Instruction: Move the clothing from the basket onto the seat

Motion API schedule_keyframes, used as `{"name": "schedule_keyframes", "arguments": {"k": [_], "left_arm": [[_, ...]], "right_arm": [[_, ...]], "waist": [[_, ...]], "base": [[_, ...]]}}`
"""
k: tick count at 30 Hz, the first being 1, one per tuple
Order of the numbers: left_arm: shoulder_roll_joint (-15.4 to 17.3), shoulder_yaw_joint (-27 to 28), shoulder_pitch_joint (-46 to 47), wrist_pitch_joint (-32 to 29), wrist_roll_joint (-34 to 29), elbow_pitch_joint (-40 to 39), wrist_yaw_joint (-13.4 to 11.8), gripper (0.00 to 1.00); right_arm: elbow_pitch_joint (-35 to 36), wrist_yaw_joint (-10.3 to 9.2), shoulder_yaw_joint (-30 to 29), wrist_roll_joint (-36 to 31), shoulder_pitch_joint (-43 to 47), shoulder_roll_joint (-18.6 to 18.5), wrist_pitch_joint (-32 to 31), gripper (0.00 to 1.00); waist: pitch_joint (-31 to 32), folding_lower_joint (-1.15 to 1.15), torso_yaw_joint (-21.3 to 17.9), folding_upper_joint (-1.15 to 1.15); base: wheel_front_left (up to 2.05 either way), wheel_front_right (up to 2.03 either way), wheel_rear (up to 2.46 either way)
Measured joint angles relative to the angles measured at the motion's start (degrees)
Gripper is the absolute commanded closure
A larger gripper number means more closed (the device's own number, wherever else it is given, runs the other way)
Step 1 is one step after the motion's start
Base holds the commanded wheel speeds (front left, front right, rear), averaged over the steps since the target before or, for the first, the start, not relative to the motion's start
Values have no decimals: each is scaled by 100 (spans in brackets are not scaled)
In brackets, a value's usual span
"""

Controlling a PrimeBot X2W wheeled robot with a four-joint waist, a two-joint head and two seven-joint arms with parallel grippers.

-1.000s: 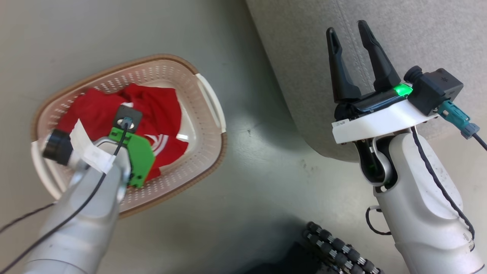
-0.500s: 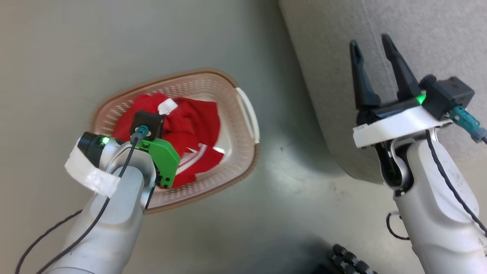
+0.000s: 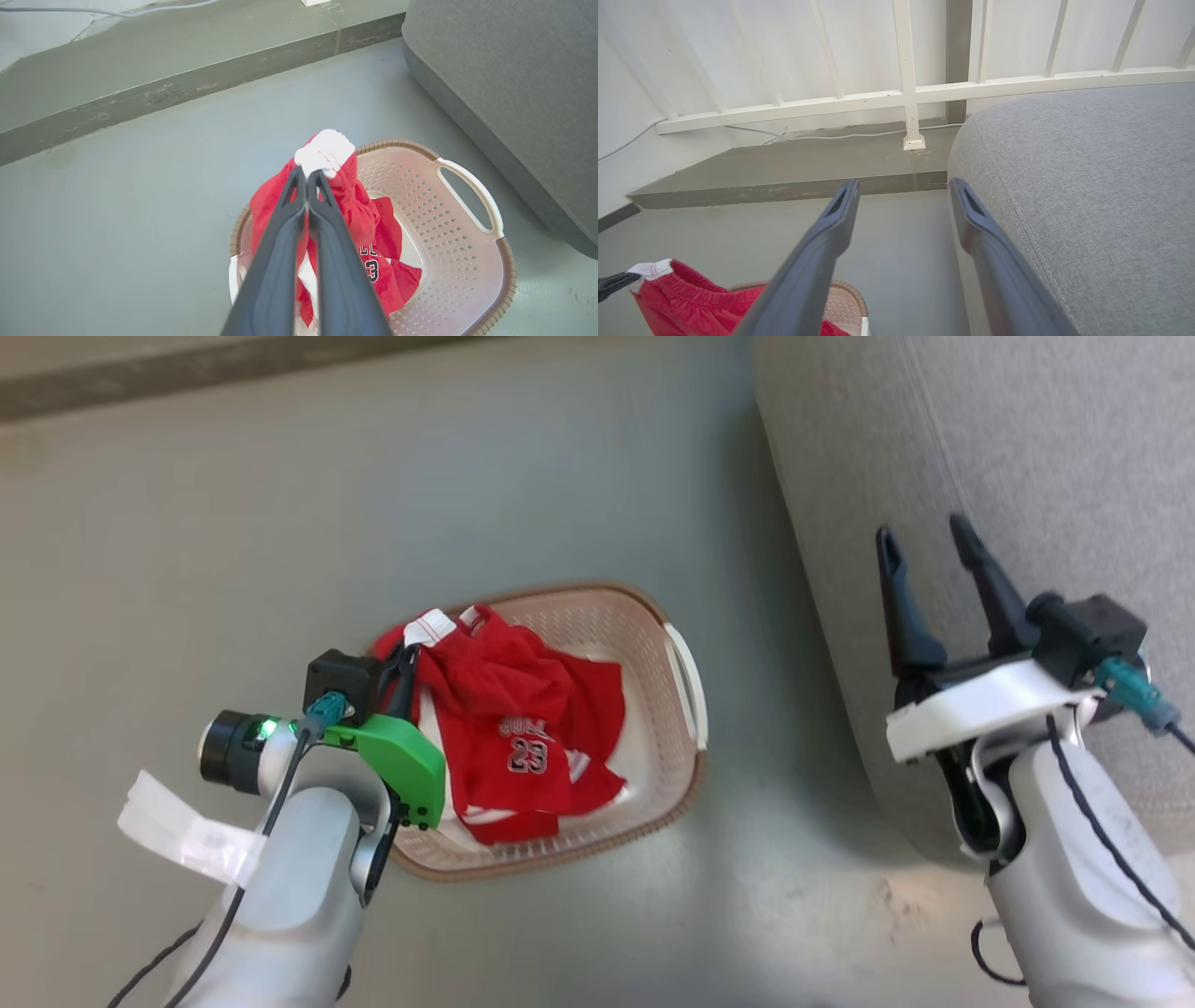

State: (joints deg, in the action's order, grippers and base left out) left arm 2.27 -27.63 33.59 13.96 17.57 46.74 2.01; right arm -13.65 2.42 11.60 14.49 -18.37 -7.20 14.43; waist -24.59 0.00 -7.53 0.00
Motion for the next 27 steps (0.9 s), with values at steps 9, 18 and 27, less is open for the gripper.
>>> {"name": "schedule_keyframes", "arguments": {"k": [9,18,27], "left_arm": [[-12,141,-374,30,335,-528,30,100],[-12,149,-710,31,703,-1797,153,100],[-10,63,-900,46,912,-2591,207,100]], "right_arm": [[-281,1,22,0,479,12,0,0],[-492,1,108,9,1041,85,0,0],[-495,7,235,9,1245,158,0,0]], "waist": [[748,0,305,0],[1630,0,569,0],[2117,0,695,0]], "base": [[0,0,0],[0,0,0],[0,0,0]]}}
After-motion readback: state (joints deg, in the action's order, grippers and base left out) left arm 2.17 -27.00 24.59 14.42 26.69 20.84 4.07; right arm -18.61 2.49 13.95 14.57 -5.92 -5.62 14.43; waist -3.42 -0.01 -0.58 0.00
